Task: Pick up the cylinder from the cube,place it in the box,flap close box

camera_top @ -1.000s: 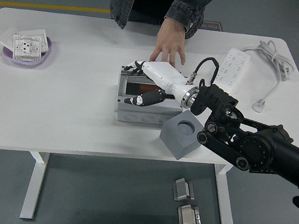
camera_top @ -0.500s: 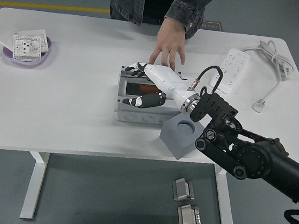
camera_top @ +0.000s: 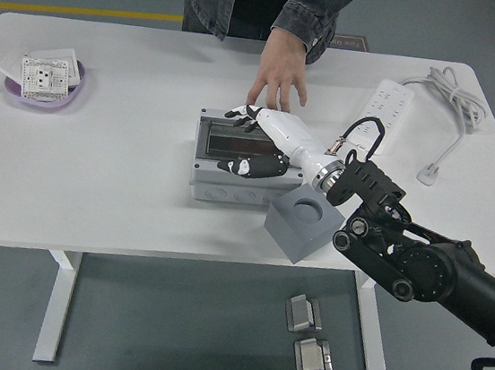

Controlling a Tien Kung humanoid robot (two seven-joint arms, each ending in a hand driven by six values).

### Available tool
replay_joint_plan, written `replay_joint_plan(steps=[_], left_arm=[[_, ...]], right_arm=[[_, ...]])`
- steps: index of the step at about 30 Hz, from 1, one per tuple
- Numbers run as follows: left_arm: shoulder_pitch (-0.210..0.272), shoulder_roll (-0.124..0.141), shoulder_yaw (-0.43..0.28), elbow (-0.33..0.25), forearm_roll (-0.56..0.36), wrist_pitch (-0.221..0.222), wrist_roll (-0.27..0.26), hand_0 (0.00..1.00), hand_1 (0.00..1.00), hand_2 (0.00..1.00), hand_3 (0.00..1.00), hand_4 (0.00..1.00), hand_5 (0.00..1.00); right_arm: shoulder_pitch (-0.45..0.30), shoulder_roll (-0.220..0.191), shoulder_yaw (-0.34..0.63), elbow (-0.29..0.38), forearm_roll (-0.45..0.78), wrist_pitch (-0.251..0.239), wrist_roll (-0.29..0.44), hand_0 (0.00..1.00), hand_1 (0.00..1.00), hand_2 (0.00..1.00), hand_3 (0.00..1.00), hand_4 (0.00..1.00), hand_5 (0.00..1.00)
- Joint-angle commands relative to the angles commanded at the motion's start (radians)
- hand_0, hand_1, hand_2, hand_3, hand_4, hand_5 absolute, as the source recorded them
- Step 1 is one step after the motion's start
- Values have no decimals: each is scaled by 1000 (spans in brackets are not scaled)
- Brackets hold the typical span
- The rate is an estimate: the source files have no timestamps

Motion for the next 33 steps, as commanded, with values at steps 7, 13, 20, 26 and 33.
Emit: replay_joint_plan(steps=[7, 13, 20, 26, 33], left_arm=[[2, 0, -1, 1, 2, 0, 0, 704, 685, 473, 756, 758, 329], [12, 1, 0, 5, 0, 1, 0, 704, 685, 472, 754, 758, 329], [27, -2, -11, 7, 4, 1, 0, 704, 685, 473, 754, 758, 328], [29, -4, -25, 6, 14, 1, -1, 704, 685, 473, 753, 758, 328], [29, -2, -38, 4, 22, 1, -1, 704, 686, 473, 754, 759, 326]], right_arm=[[-90, -46, 128, 111, -48, 20, -26, 731, 654, 707, 810, 929, 442], [-216, -112, 273, 230, 65, 19, 3, 730, 654, 708, 803, 930, 443], [-377, -194, 458, 363, 209, 18, 51, 719, 651, 699, 784, 930, 444], [-491, -209, 607, 395, 347, 21, 98, 692, 643, 692, 762, 935, 454], [-530, -184, 756, 392, 532, 43, 144, 686, 638, 690, 755, 935, 453]])
